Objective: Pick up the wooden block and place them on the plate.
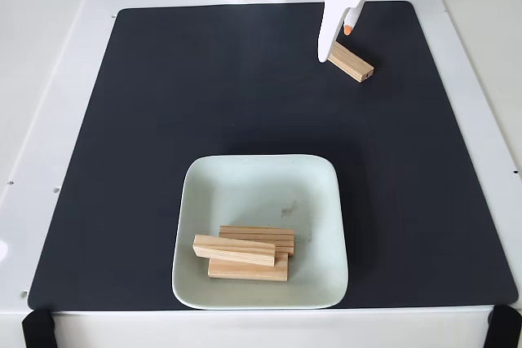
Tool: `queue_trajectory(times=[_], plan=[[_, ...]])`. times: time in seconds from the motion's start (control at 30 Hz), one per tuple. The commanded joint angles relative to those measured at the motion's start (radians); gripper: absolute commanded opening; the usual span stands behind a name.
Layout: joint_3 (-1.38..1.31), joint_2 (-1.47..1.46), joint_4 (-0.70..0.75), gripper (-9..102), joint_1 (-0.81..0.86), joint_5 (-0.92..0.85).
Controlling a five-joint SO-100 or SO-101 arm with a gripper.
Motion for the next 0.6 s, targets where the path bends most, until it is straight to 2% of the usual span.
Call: queue_trajectory(times=[0.0, 0.2, 0.57], plan=[[-0.002, 0.003, -0.023, 35, -0.009, 0.012], [0.023, -0.015, -0.069, 35, -0.009, 0.014], [0.008, -0.083, -0.071, 35, -0.031, 0.046]])
